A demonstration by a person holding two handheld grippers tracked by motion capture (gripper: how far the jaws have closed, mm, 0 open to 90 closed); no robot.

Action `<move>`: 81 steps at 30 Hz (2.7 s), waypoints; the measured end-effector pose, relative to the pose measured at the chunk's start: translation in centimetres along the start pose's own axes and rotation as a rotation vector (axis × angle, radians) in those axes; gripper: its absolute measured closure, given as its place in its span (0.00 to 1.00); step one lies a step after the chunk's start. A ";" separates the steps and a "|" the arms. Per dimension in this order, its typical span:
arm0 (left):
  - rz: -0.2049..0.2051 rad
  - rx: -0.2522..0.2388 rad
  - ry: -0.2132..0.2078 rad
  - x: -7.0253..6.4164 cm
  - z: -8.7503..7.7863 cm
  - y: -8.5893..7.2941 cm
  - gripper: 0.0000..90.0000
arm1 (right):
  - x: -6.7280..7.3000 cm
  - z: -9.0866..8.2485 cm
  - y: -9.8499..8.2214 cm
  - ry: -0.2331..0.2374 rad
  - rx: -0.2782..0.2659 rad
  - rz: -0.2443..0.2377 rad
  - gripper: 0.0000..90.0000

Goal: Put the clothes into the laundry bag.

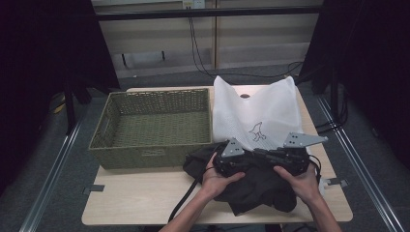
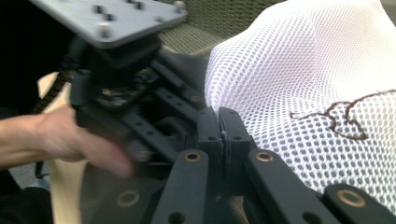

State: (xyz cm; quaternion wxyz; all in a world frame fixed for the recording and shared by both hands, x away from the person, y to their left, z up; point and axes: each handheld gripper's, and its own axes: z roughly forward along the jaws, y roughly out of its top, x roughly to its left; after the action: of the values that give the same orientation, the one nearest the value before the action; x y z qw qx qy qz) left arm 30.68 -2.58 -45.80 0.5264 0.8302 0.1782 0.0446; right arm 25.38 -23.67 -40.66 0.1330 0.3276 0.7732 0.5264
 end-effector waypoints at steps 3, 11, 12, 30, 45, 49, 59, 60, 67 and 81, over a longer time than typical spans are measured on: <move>-0.025 -0.021 0.015 -0.1 0.0 0.1 0.83 | 0.3 -0.4 -0.1 0.009 -0.007 0.002 0.99; -0.029 -0.001 0.105 -0.2 2.4 -1.5 0.81 | 0.4 0.1 -1.4 -0.005 0.033 0.016 0.98; -0.022 0.001 0.110 -0.3 2.4 -1.6 0.81 | 0.1 0.1 -1.6 -0.011 0.030 0.019 0.97; -0.033 -0.020 0.062 -0.1 2.1 -1.9 0.79 | -6.0 -6.3 -4.5 -0.223 0.017 0.058 0.45; -0.010 -0.095 -0.066 -1.0 -0.4 -1.6 0.58 | -5.2 -6.1 -5.4 -0.178 -0.009 0.061 0.98; 0.025 -0.134 -0.078 -1.3 -2.8 -1.1 0.50 | -4.9 -6.0 -5.6 -0.171 -0.007 0.074 0.98; 0.161 -0.110 -0.310 -2.9 -6.1 -0.8 0.64 | -4.8 -5.9 -5.7 -0.168 -0.007 0.078 0.98; 0.191 -0.081 -0.306 -3.3 -5.9 -1.1 0.64 | -4.8 -5.9 -5.7 -0.168 -0.008 0.080 0.98; 0.245 0.058 -0.318 -3.9 -3.0 -3.9 0.41 | -4.8 -5.8 -5.8 -0.166 -0.007 0.084 0.98; 0.419 0.159 -0.257 -4.9 -0.7 -6.3 0.35 | -5.0 -5.5 -6.0 -0.161 0.002 0.088 0.98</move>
State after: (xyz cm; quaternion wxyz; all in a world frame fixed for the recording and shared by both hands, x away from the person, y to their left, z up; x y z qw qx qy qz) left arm 24.36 -1.29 -50.54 0.4570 0.8866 -0.0631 0.0325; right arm 23.85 -32.29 -44.49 0.1713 0.4027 0.7453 0.5030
